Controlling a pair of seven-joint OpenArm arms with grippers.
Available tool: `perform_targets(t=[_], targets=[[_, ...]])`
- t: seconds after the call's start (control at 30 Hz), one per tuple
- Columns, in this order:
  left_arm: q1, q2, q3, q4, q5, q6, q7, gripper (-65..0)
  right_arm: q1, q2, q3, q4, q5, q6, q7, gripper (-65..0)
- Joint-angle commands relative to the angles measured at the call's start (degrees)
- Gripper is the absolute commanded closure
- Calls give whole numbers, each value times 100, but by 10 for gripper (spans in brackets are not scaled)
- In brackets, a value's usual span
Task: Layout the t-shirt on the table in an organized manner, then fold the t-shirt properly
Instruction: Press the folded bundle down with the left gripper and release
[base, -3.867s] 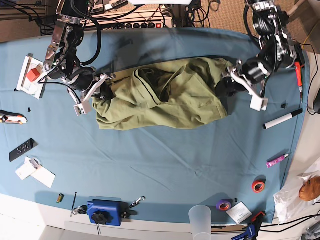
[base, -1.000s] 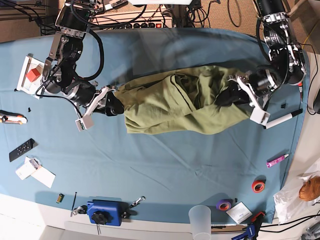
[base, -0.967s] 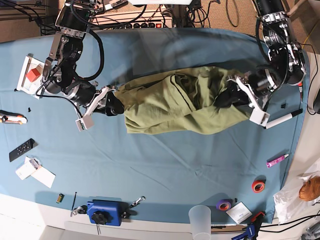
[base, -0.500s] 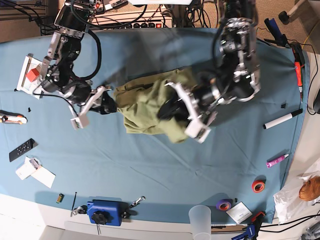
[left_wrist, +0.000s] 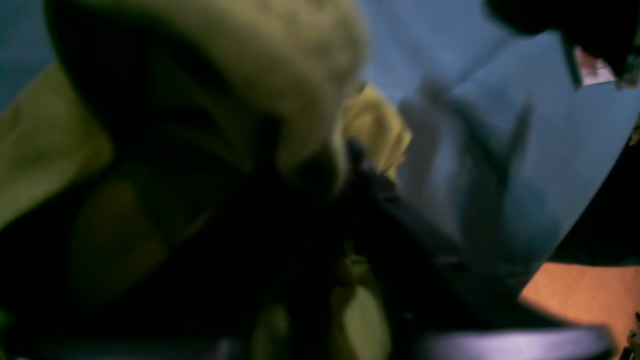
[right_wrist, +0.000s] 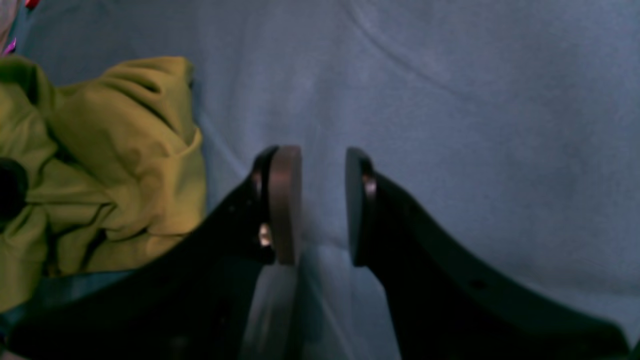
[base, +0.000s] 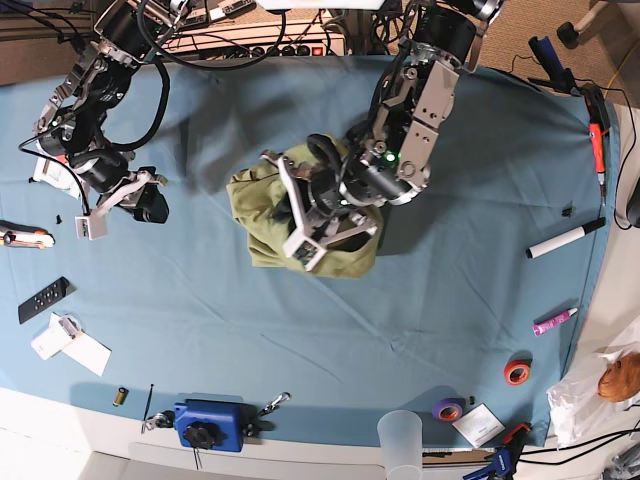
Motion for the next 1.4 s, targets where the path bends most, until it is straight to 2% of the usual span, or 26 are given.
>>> perform_targets(t=[0.0, 0.03, 0.17, 0.3, 0.37, 0.47, 0.57, 0.7, 0.87, 1.03, 1.2, 1.3, 1.37], targets=[[-164, 160, 2, 114, 15, -11, -181, -223, 74, 79, 13, 96, 142, 10, 96, -160], [-223, 251, -7, 114, 94, 26, -179, -249, 76, 76, 13, 96, 142, 10, 85, -160], [-568, 579, -7, 114, 103, 310, -177, -254, 76, 76, 13, 96, 142, 10, 87, -160], [-901, 630, -7, 131, 155, 293, 155, -253, 76, 79, 13, 96, 140, 10, 92, -160], [-1005, 630, -9, 190, 560, 319, 625, -250, 79, 85, 13, 96, 140, 10, 96, -160], [-951, 630, -9, 396, 1397, 570, 1139, -218, 79, 83, 13, 96, 142, 10, 186, -160], [-693, 518, -9, 651, 1888, 811, 1200, -208, 85, 83, 13, 96, 142, 10, 234, -160], [-365, 262, -7, 1064, 2243, 850, 1207, -208, 96, 101, 13, 96, 142, 10, 256, -160], [136, 9, -7, 1196, 2240, 997, 1187, -208, 94, 94, 13, 96, 142, 10, 251, -160], [514, -79, -2, 1071, 2107, 901, 1113, -206, 92, 94, 13, 96, 192, 10, 232, -160], [566, -57, -2, 1071, 1462, 881, 833, -206, 92, 94, 13, 96, 216, 10, 229, -160], [568, -46, -2, 1051, 931, 514, 678, -206, 92, 94, 13, 96, 280, 10, 229, -160], [570, -46, -2, 1012, 732, 428, 634, -206, 92, 94, 13, 96, 289, 10, 227, -160]])
